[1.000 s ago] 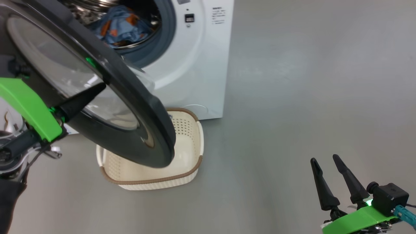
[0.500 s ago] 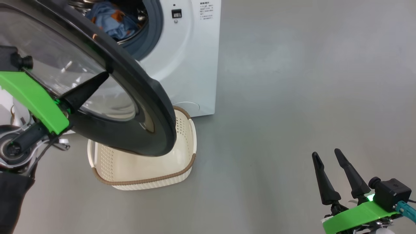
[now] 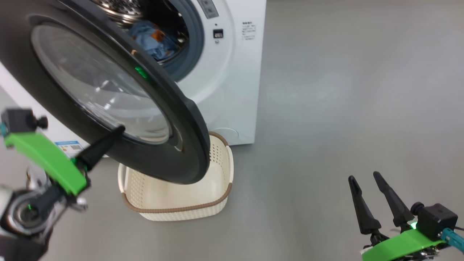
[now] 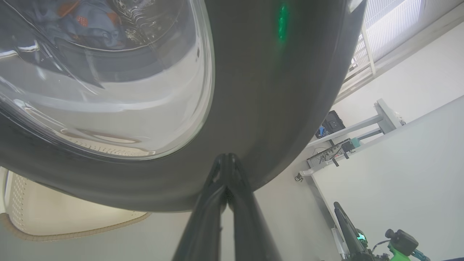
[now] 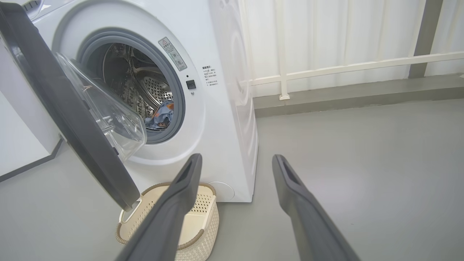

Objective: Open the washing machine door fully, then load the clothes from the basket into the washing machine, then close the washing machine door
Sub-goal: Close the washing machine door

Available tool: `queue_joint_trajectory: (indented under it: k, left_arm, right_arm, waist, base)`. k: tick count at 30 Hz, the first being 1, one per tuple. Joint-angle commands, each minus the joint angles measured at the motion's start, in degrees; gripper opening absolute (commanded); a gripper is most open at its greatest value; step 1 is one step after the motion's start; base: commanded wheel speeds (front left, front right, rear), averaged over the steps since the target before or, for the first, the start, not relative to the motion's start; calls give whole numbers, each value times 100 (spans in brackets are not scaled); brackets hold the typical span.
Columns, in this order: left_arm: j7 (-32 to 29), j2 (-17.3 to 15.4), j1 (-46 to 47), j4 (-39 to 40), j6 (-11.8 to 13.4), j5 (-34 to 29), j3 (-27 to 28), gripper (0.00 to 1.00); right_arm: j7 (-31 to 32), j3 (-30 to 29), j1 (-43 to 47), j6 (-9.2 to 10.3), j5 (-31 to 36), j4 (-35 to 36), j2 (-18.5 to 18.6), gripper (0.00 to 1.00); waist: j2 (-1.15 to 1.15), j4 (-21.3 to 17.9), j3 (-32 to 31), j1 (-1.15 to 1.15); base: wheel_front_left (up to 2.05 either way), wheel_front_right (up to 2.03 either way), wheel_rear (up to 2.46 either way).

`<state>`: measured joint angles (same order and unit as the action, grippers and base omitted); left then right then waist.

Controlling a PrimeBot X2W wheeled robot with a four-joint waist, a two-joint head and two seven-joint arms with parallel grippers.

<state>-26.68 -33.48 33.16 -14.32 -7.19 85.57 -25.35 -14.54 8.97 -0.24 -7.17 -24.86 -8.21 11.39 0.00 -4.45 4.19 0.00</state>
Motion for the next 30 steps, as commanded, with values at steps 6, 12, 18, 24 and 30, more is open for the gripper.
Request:
queue_joint_trajectory:
  k: [6,12,18,24,30]
  left_arm:
    - [478,-372,-547,294,-30,-30,116,0]
    - [934,-293,-1041,295,-30,-19,-17,0]
    - [1571,-221,-1411,123,-30,-124,-122,0]
    - [2253,-146,-1692,-100,-30,-281,-323,0]
    - [3344,-97,-1916,-348,-30,-613,-601,57]
  right_arm:
    - [-46,87,155,-32,-2,114,183,100]
    - [-46,73,283,-32,-11,130,211,100]
    - [-46,62,336,-32,-25,125,234,100]
    - [-46,56,354,-32,-41,123,251,100]
    - [-46,46,374,-32,-47,124,265,100]
  waist:
    - [0,253,-262,0]
    - [0,433,-352,0]
    - [0,540,-397,0]
    - [0,615,-423,0]
    - [0,659,-429,0]
  base:
    - [0,0,0]
    - [0,0,0]
    - [0,0,0]
    - [0,0,0]
    - [0,0,0]
